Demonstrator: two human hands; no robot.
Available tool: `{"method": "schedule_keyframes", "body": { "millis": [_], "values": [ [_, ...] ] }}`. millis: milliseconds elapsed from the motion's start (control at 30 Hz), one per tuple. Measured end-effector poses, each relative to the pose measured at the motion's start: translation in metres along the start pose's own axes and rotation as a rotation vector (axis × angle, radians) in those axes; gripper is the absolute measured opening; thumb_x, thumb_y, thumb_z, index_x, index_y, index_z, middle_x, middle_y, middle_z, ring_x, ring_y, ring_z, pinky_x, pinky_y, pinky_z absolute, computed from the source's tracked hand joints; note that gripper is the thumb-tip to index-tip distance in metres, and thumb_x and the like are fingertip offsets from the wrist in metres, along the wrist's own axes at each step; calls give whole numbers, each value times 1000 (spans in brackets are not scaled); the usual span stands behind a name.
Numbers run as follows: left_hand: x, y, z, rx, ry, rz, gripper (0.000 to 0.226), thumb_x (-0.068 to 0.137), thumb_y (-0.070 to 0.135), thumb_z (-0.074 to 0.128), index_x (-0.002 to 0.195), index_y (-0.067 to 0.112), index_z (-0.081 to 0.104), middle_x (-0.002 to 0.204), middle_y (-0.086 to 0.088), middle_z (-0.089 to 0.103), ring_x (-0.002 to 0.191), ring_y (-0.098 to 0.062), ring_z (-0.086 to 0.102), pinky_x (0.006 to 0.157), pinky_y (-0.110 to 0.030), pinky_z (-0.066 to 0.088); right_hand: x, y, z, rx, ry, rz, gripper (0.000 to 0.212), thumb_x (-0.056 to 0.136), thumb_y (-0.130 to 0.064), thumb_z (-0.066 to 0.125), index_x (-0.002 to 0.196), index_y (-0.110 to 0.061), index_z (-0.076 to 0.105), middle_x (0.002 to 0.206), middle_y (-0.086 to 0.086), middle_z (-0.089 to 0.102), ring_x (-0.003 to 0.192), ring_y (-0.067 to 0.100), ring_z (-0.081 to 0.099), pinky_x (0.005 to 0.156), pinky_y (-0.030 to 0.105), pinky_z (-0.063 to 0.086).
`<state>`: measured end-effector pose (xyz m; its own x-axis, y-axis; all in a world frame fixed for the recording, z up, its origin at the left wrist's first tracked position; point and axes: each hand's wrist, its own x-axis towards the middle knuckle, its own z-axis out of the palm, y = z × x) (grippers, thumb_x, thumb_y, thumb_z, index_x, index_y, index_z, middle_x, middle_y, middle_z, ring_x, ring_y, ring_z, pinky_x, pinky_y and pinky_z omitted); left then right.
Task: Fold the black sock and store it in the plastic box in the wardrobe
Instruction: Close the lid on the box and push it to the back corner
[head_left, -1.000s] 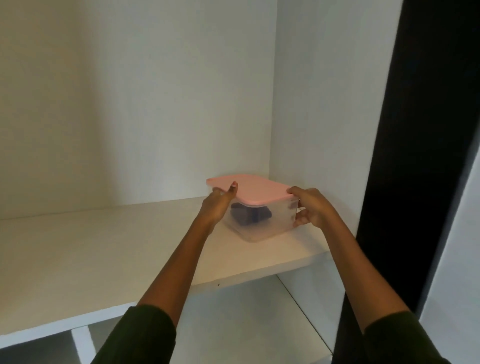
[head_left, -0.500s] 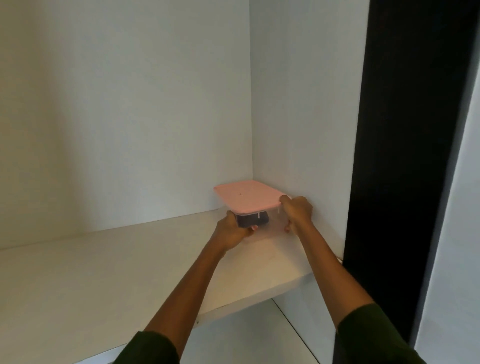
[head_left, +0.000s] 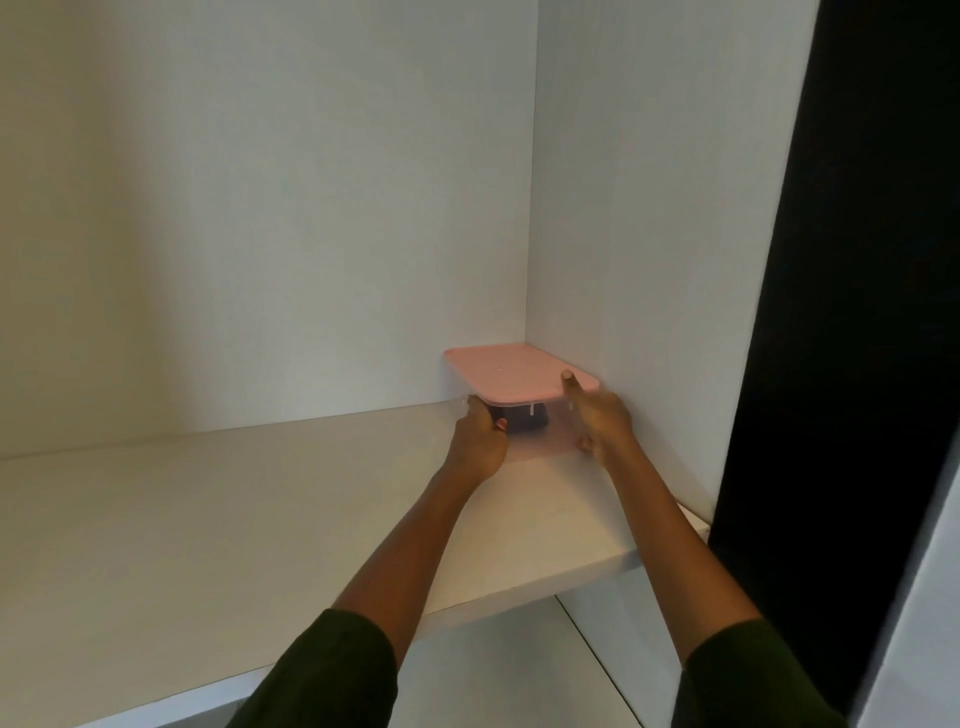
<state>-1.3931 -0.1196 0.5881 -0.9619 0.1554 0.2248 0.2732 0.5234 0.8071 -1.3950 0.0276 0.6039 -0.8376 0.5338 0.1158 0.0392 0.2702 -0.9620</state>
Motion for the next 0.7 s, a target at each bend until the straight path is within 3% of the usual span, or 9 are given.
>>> {"method": "schedule_keyframes", "body": {
  "millis": [233, 400, 467, 567, 633, 700],
  "values": [
    [-14, 2, -8, -6, -13, 12, 52, 100, 12, 38, 148, 9, 18, 149, -11, 42, 132, -31, 46, 103, -31, 39, -8, 0, 0, -284, 21, -88, 71, 96, -56, 26, 122, 3, 57, 121, 24, 62, 109, 38, 60, 93, 41, 49],
    [-19, 0, -21, 26, -20, -21, 61, 101, 22, 36, 152, 9, 5, 158, -11, 24, 142, -30, 33, 110, -33, 32, -19, -17, 2, -325, 115, -169, 56, 94, -37, 51, 132, 4, 44, 135, 21, 51, 123, 37, 51, 97, 40, 47],
    [-21, -1, -28, 37, -9, -13, 62, 101, 19, 37, 152, 9, 4, 158, -11, 22, 144, -29, 29, 113, -34, 29, -27, -23, 7, -391, 125, -305, 57, 94, -26, 53, 140, 0, 32, 144, 19, 40, 131, 35, 41, 101, 41, 44],
    [-28, -7, -42, 65, 12, 0, 61, 100, 14, 38, 152, 7, 5, 157, -13, 26, 143, -29, 31, 112, -31, 29, -37, -27, 18, -535, -58, -594, 56, 96, -22, 49, 146, -7, 28, 155, 12, 27, 142, 31, 27, 114, 44, 29],
    [-31, -13, -51, 97, 24, -10, 62, 99, 13, 38, 152, 6, 6, 156, -15, 27, 142, -30, 31, 112, -31, 29, -40, -23, 26, -689, -235, -686, 53, 97, -31, 46, 146, -14, 33, 158, 8, 25, 146, 27, 22, 119, 48, 14],
    [-35, -18, -60, 122, 26, -20, 64, 99, 14, 38, 152, 7, 4, 158, -15, 22, 145, -30, 26, 114, -32, 25, -39, -16, 29, -870, -269, -741, 50, 97, -33, 45, 144, -18, 38, 155, 6, 32, 145, 25, 24, 119, 48, 8]
  ]
}}
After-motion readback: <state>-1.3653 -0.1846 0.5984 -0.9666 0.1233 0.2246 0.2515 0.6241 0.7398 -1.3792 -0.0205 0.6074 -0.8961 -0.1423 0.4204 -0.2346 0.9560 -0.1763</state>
